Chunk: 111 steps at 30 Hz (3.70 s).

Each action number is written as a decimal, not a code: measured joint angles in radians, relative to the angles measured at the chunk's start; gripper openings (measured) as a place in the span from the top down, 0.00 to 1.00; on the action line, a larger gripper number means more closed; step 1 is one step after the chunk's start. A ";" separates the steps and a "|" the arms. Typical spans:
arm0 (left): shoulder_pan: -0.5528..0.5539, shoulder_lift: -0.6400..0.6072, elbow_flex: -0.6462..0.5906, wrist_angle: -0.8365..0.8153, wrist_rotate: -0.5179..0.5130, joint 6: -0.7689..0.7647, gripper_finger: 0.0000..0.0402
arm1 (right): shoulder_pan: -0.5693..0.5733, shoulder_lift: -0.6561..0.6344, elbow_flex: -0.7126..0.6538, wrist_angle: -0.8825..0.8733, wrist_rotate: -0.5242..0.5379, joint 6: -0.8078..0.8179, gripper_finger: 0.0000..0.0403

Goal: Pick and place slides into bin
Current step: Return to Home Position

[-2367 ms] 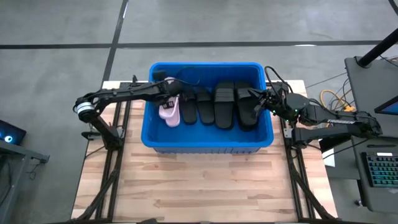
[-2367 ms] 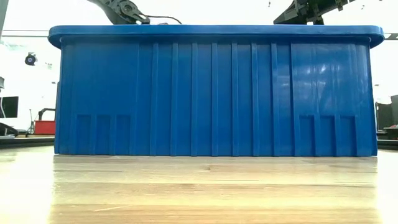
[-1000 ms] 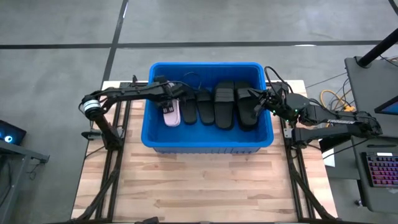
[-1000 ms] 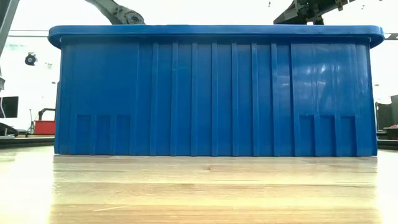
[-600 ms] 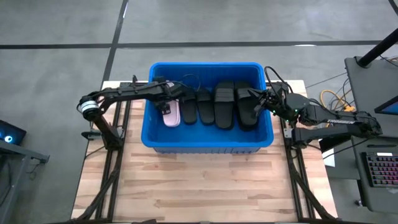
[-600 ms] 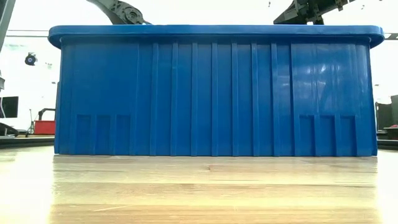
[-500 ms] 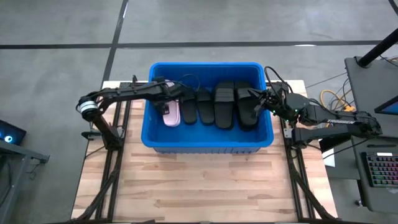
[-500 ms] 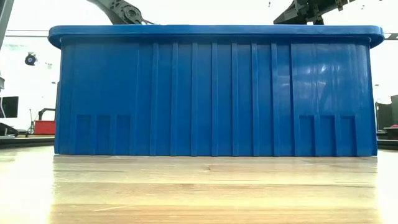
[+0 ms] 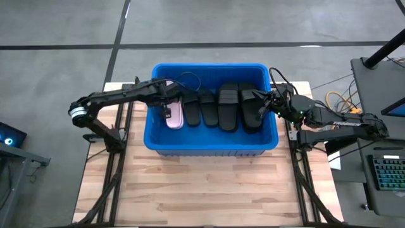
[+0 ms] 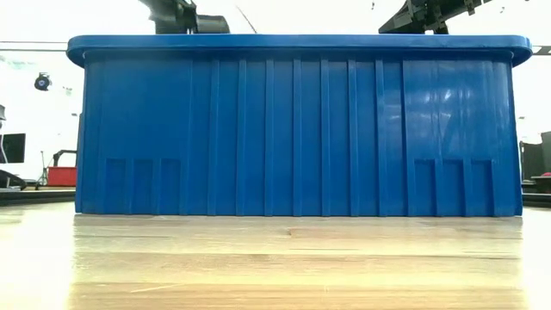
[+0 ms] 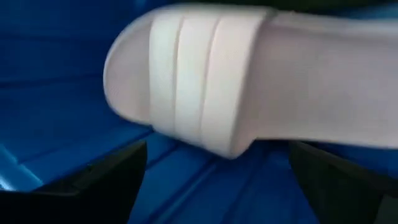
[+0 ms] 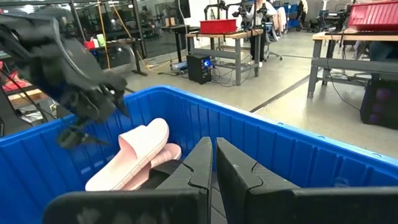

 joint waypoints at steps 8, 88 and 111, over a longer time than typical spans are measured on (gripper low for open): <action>-0.060 -0.196 -0.006 0.414 0.531 -0.136 0.16 | 0.000 0.000 0.000 0.000 0.000 0.001 0.97; -0.448 -1.446 -1.232 1.380 0.249 -0.421 1.00 | 0.000 0.223 0.000 0.198 -0.139 0.118 0.97; -0.448 -1.468 -1.242 1.432 0.237 -0.358 1.00 | 0.006 0.323 -0.341 1.313 -0.461 -0.023 0.97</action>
